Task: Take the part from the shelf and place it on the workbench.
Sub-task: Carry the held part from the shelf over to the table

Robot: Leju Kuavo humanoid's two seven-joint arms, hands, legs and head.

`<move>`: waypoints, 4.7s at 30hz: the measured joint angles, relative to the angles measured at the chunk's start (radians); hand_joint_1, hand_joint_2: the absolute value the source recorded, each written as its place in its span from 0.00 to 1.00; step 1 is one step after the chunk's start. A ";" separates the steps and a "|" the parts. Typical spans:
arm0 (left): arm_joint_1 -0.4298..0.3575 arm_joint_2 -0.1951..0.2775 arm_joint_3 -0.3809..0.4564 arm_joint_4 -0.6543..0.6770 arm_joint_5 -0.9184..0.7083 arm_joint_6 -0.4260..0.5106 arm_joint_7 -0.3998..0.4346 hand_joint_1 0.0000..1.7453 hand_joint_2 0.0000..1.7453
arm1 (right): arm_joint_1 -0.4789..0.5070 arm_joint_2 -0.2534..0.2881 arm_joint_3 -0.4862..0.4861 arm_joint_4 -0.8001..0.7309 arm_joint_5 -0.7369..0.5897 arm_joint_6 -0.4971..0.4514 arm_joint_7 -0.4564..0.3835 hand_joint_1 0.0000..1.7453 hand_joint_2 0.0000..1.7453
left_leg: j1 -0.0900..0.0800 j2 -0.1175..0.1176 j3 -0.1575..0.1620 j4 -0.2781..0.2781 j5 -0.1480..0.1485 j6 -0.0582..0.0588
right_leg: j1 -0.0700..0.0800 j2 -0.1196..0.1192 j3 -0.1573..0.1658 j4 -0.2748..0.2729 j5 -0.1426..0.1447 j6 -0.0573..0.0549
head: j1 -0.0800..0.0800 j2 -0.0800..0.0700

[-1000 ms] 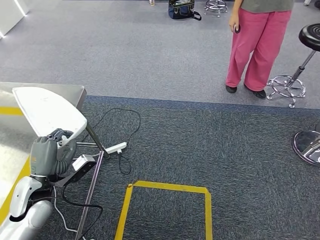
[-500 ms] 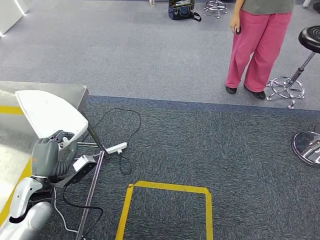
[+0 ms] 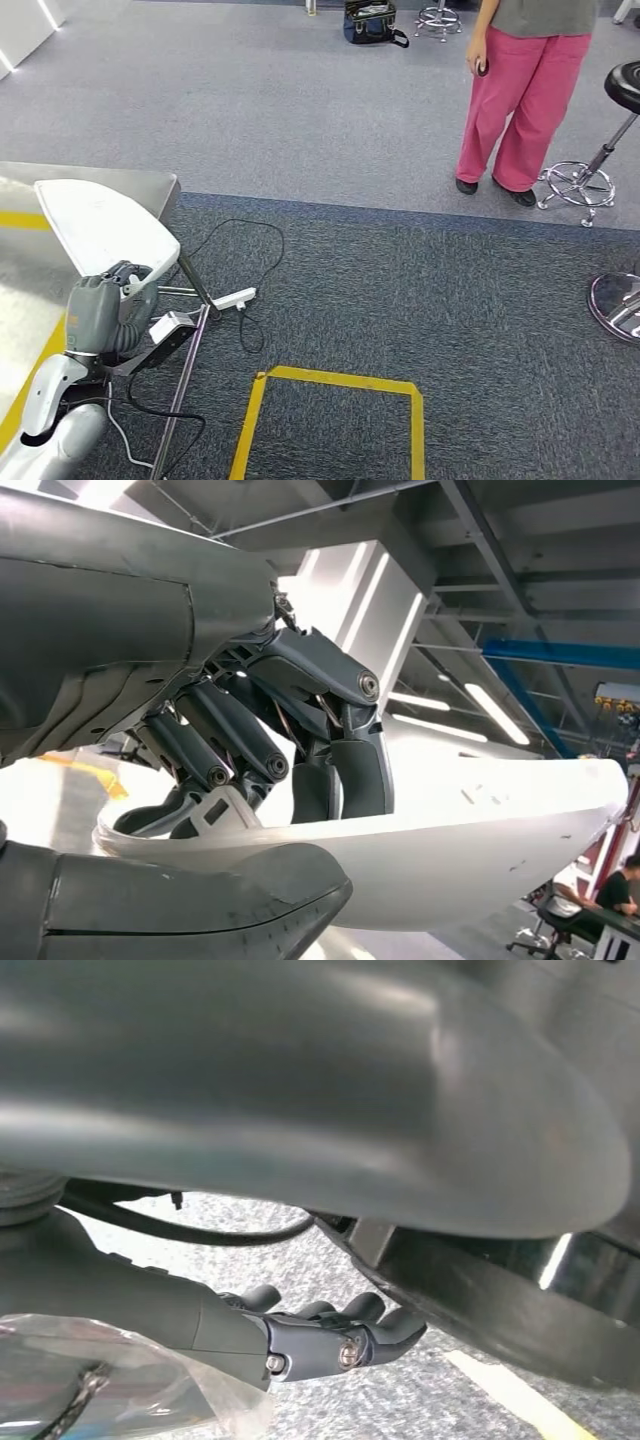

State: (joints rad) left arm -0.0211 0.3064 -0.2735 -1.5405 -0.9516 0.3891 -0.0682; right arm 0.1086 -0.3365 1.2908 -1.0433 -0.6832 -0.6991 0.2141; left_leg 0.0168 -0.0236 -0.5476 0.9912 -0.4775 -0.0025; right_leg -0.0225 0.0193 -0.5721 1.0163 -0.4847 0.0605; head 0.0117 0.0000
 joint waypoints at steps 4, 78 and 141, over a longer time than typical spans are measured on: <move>0.000 0.003 0.000 -0.003 -0.001 0.000 0.003 1.00 1.00 | 0.001 0.000 0.000 -0.001 0.002 0.000 -0.001 0.00 0.00 | 0.001 0.001 -0.004 0.017 -0.015 -0.014 | 0.002 0.003 0.010 -0.001 -0.013 -0.037 | -0.003 0.000; 0.001 0.006 -0.002 -0.019 0.000 -0.011 0.009 1.00 1.00 | -0.003 -0.008 0.006 -0.016 -0.013 0.000 -0.002 0.00 0.00 | -0.020 0.020 0.016 0.011 -0.027 0.013 | 0.024 -0.007 -0.017 0.002 0.010 -0.048 | -0.013 0.000; -0.001 0.006 0.001 -0.021 0.034 -0.029 0.010 1.00 1.00 | -0.014 -0.009 0.026 -0.016 0.001 0.000 0.006 0.00 0.00 | -0.027 0.019 0.016 0.010 -0.026 0.032 | 0.015 -0.010 -0.010 -0.013 0.020 -0.034 | -0.015 0.000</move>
State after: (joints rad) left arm -0.0219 0.3125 -0.2726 -1.5614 -0.9178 0.3598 -0.0579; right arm 0.0948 -0.3451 1.3171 -1.0594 -0.6821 -0.6996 0.2206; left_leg -0.0107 -0.0044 -0.5319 1.0015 -0.5032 0.0295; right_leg -0.0079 0.0088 -0.5821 1.0028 -0.4646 0.0268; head -0.0031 0.0000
